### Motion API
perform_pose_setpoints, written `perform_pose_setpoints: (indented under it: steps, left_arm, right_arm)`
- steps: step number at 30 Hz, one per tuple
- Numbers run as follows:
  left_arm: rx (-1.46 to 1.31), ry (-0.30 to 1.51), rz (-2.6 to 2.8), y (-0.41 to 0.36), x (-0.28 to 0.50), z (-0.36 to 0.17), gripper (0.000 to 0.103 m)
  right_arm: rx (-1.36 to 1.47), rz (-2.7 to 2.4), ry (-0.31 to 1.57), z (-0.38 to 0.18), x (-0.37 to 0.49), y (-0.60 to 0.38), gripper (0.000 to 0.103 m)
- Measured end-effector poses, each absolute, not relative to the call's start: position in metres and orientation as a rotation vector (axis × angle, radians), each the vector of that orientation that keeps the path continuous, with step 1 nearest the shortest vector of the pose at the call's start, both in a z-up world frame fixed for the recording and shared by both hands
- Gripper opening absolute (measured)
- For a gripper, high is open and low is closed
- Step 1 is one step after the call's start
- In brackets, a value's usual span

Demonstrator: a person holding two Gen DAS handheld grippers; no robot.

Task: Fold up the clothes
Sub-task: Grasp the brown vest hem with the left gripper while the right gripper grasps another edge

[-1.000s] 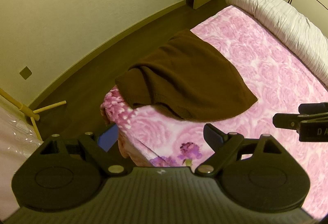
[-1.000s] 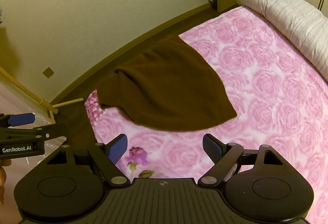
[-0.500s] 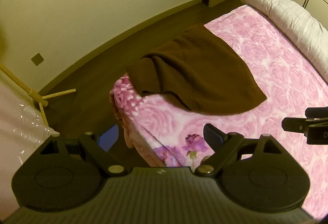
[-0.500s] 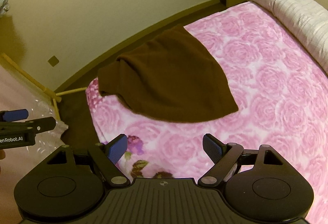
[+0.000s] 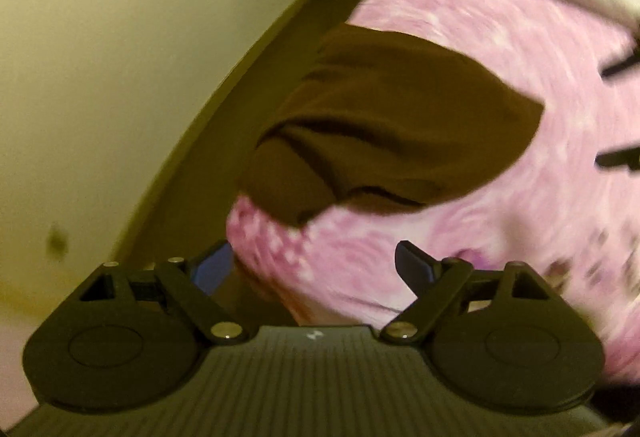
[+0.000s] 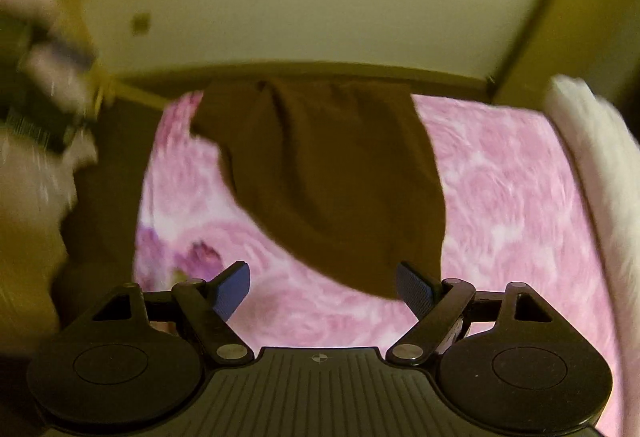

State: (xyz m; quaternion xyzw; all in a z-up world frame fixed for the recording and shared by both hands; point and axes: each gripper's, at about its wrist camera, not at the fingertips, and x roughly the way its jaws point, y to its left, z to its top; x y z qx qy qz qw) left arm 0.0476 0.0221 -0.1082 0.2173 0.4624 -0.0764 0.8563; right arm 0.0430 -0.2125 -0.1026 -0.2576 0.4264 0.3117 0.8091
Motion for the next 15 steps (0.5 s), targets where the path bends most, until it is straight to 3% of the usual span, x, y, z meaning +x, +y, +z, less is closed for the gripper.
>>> perform_pose_setpoints:
  steps: [5, 9, 11, 15]
  left_arm:
    - [0.789, 0.872, -0.395, 0.038, 0.087, -0.185, 0.082]
    - [0.996, 0.797, -0.580, 0.056, 0.110, -0.239, 0.076]
    - [1.050, 0.758, -0.646, 0.065, 0.119, -0.253, 0.070]
    - [1.061, 0.688, -0.745, 0.080, 0.131, -0.262, 0.073]
  right_arm:
    - [-0.744, 0.736, 0.914, -0.156, 0.054, -0.174, 0.083]
    - [-0.889, 0.747, 0.911, -0.206, 0.068, -0.144, 0.076]
    - [-0.937, 0.756, 0.906, -0.224, 0.077, -0.134, 0.074]
    - [-0.995, 0.782, 0.889, -0.255, 0.092, -0.117, 0.074]
